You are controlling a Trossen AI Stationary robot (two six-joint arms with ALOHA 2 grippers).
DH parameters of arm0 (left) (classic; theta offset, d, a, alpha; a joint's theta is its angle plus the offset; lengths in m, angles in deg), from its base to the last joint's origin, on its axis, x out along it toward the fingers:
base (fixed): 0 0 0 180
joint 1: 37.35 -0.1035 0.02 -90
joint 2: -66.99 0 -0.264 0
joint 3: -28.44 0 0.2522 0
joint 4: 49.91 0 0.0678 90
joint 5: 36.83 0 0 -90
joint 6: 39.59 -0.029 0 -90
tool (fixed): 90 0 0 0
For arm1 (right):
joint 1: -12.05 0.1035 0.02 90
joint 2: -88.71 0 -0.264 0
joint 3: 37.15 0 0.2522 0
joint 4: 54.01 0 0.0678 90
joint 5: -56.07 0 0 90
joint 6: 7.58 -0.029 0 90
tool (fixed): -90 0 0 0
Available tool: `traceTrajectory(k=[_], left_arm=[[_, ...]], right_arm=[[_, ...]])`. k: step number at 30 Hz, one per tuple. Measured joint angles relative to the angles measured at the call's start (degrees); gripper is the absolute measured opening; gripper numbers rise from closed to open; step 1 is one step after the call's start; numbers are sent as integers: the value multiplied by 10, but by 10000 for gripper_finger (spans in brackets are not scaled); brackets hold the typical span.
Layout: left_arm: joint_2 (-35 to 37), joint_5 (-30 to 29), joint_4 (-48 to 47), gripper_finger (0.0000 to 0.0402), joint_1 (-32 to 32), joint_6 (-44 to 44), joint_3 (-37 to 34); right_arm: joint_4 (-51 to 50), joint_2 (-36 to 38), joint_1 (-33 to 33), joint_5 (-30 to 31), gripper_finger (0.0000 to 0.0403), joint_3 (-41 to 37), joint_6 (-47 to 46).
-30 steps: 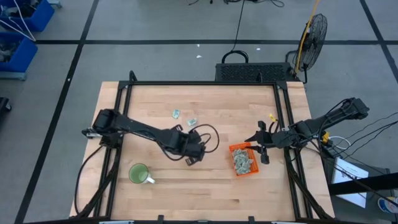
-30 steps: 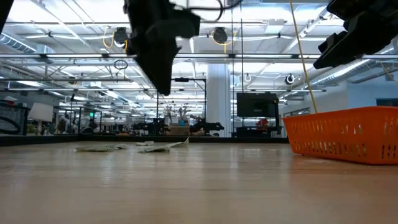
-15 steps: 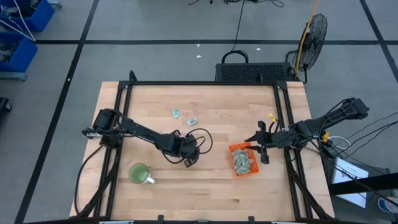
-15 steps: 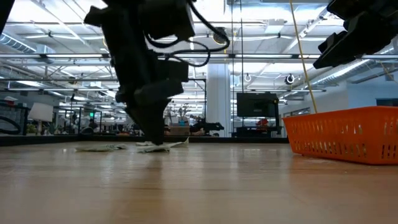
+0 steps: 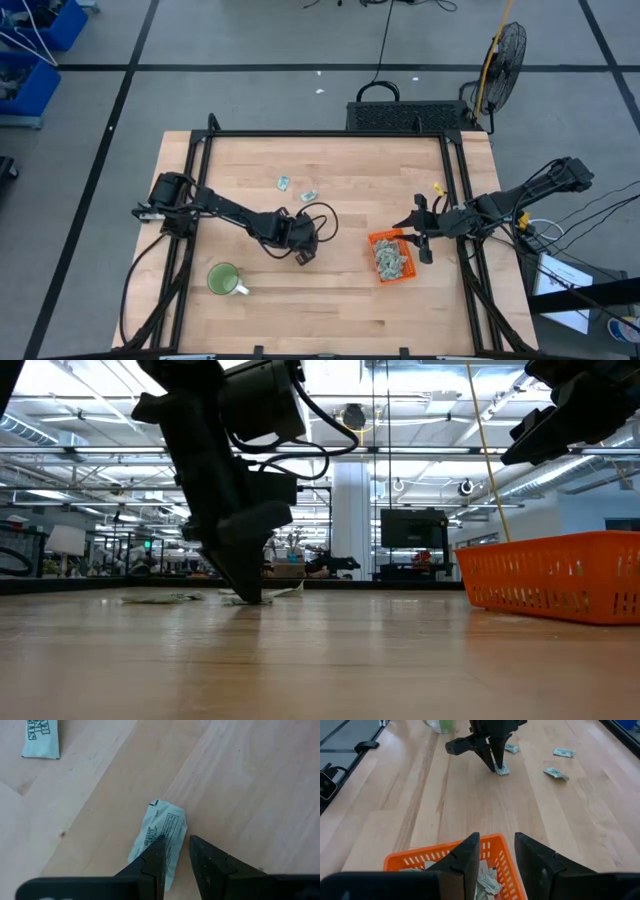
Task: Pick and place Stevia / Truvia into bins
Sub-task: Put the stevia packet into the orange basket
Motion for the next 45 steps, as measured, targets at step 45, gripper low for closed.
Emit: traceTrajectory(k=[45], left_arm=[[-156,69,387,1,19,-208,256]], right_arm=[[96,35,-24,121,116,-28,71]])
